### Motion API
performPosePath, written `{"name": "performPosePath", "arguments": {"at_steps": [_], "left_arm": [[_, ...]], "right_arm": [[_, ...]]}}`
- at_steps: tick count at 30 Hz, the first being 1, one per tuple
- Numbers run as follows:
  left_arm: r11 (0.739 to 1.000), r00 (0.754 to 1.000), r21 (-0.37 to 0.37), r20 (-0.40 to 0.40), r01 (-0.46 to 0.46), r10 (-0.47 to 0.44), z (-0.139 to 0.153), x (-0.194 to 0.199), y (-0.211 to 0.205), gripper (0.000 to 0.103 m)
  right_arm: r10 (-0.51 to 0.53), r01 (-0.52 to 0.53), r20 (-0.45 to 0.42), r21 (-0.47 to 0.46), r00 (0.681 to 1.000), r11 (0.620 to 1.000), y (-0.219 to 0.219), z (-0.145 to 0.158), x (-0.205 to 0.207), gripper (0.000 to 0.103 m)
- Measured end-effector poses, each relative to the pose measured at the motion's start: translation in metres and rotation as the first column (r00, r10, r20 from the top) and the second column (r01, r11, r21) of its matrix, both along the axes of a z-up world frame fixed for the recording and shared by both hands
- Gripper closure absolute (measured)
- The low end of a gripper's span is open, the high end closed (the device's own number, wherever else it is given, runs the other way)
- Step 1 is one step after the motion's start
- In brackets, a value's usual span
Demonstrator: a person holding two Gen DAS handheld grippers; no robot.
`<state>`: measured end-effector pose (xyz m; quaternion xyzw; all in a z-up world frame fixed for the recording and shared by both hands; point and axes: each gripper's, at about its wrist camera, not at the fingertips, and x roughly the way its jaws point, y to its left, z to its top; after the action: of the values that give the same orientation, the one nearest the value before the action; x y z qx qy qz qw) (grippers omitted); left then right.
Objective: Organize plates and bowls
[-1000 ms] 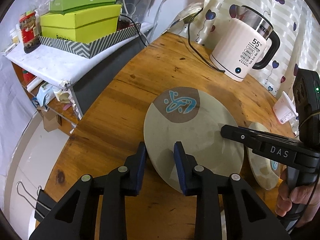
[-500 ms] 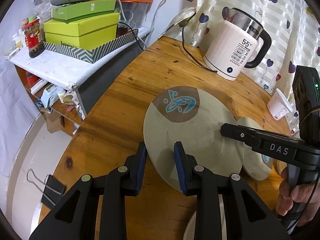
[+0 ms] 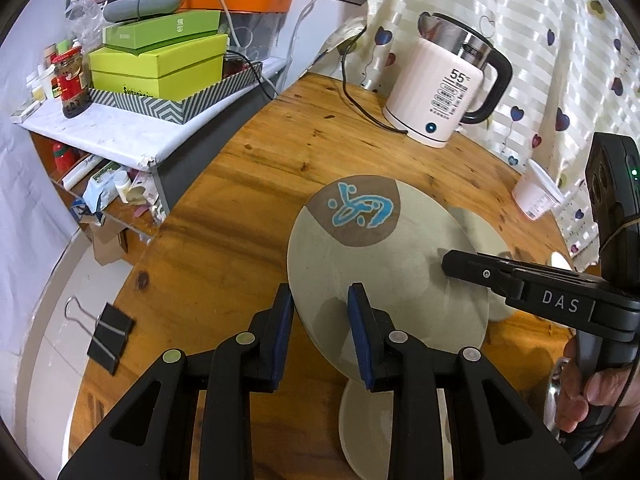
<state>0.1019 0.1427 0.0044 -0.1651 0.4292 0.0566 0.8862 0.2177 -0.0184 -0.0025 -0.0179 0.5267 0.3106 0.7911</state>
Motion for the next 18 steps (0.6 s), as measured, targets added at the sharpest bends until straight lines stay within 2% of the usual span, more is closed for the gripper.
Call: {"name": "performPosePath", "arguments": {"at_steps": [18], "left_arm": [[0.998,0.997,-0.001,-0.035,0.069,-0.069,-0.012,-0.043,-0.038,0.074]], "right_arm": [[-0.057,0.057,-0.019,-0.018,0.998,0.998,-0.045,-0.011,-0.058,0.075]]}}
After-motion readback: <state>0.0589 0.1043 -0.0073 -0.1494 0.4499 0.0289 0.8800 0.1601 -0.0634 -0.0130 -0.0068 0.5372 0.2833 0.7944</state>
